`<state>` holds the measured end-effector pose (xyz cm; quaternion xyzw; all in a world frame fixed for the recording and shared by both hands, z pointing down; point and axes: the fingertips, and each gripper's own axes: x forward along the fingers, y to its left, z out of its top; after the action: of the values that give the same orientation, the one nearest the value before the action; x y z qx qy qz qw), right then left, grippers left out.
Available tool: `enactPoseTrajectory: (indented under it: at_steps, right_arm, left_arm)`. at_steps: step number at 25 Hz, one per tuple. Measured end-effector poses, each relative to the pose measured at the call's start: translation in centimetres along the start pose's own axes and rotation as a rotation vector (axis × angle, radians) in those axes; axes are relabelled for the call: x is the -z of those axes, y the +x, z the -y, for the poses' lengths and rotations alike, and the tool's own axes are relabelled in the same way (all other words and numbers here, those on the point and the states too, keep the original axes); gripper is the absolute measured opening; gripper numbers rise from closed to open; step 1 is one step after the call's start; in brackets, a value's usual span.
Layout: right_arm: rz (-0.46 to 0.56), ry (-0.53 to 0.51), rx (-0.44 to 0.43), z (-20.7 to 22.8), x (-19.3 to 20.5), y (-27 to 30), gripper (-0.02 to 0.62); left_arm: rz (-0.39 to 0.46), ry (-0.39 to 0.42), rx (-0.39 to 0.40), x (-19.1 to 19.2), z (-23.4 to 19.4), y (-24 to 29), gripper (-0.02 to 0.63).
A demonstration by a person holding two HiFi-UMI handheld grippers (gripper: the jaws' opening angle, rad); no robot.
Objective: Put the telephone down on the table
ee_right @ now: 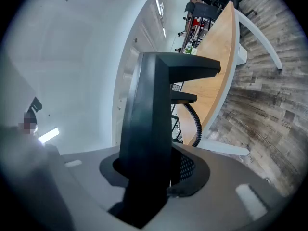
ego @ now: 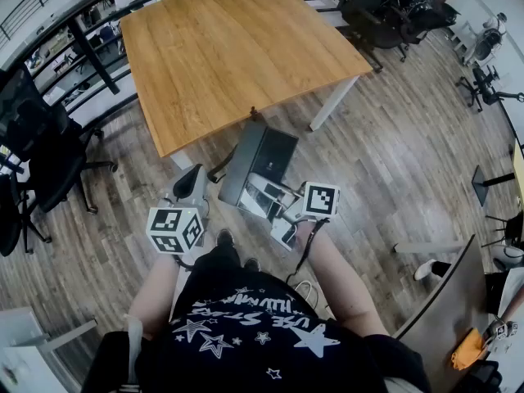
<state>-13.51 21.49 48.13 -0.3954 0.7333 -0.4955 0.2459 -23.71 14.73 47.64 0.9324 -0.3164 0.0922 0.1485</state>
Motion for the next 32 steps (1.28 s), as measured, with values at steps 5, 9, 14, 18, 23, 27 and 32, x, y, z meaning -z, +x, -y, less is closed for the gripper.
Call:
enactPoseTrajectory:
  at_steps: [5, 9, 14, 18, 23, 27, 32]
  right_arm:
    - [0.001, 0.004, -0.012, -0.6, 0.8, -0.2, 0.158]
    - [-0.003, -0.004, -0.011, -0.9, 1.1, -0.3, 0.158]
    - [0.007, 0.011, -0.009, -0.8, 1.9, -0.3, 0.158]
    - [0.004, 0.019, -0.005, -1.0, 2.6, -0.4, 0.158]
    - [-0.005, -0.016, -0.010, -1.9, 3.0, -0.7, 0.158]
    - [-0.006, 0.001, -0.011, -2.0, 3.7, -1.2, 0.158]
    - [-0.012, 0.020, 0.010, -0.6, 3.9, -0.9, 0.158]
  left_arm:
    - [-0.006, 0.005, 0.009, 0.3, 0.6, -0.6, 0.002]
    - [0.003, 0.008, 0.004, 0.1, 0.5, -0.9, 0.002]
    - [0.000, 0.013, 0.002, 0.6, 0.3, -1.8, 0.002]
    - [-0.003, 0.005, -0.008, 0.9, 0.1, -2.6, 0.002]
    - [0.001, 0.007, -0.014, 1.0, 0.4, -3.7, 0.002]
    - [0.010, 0.036, 0.007, 1.4, 1.2, -4.5, 0.002]
    - [0.009, 0.023, 0.010, 2.1, 0.4, -4.1, 0.002]
